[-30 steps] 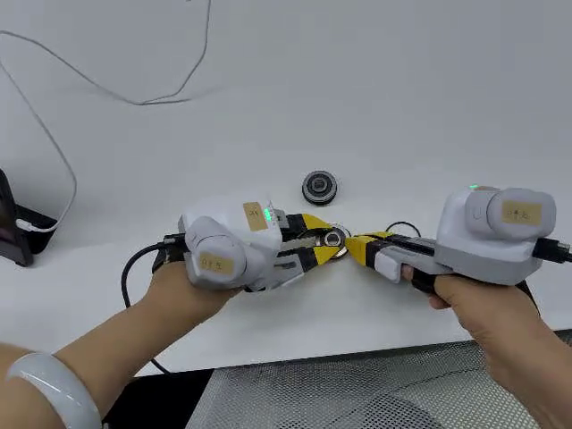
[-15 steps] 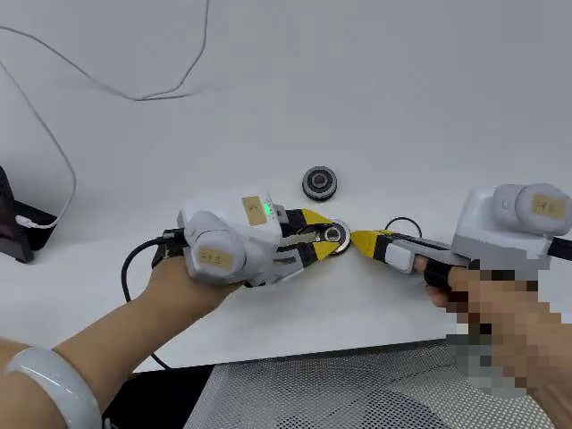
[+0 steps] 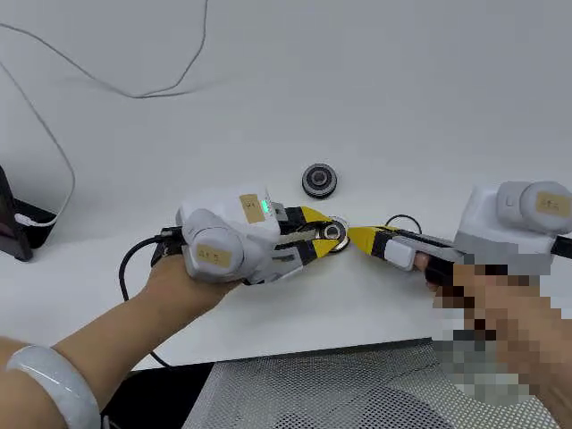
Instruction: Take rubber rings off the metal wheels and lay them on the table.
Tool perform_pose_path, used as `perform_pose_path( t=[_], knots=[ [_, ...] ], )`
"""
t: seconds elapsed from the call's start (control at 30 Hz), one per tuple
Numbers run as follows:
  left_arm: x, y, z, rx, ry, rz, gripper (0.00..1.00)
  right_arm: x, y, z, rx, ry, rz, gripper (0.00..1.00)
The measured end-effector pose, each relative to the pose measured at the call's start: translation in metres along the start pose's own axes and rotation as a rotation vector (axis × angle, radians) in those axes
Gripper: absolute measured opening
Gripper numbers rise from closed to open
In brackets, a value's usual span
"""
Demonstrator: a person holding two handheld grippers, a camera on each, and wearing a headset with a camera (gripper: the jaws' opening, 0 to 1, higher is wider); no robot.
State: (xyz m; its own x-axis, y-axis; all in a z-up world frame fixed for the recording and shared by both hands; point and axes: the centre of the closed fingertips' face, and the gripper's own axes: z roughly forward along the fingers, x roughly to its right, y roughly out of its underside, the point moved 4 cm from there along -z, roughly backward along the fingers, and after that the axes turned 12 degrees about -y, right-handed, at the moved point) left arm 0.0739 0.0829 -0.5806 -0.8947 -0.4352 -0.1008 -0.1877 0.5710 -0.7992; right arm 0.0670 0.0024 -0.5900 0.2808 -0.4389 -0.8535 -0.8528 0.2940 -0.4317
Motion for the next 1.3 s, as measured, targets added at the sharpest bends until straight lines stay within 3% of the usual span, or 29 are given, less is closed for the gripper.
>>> perform_pose_path(
  t=[0.23, 0.57, 0.9, 1.03, 1.3],
  knots=[
    [0.0001, 0.0001, 0.0001, 0.000, -0.002, -0.002, 0.12, -0.0005, 0.0095, 0.0075, -0.052, -0.003, -0.011, 0.18],
    [0.0003, -0.0004, -0.0001, 0.003, -0.004, -0.005, 0.12, -0.0068, 0.0080, 0.0050, -0.047, -0.024, 0.004, 0.16],
    [0.0001, 0.0010, -0.0003, 0.009, -0.003, -0.008, 0.12, -0.0055, 0.0081, 0.0016, -0.009, -0.074, 0.086, 0.17],
    [0.0002, 0.0009, -0.0005, 0.008, -0.004, -0.007, 0.12, -0.0061, 0.0087, -0.0002, -0.003, -0.073, 0.082, 0.15],
    [0.0002, 0.0008, -0.0005, 0.007, -0.004, -0.009, 0.12, -0.0007, 0.0083, 0.0008, -0.001, -0.042, 0.062, 0.04]
  ],
)
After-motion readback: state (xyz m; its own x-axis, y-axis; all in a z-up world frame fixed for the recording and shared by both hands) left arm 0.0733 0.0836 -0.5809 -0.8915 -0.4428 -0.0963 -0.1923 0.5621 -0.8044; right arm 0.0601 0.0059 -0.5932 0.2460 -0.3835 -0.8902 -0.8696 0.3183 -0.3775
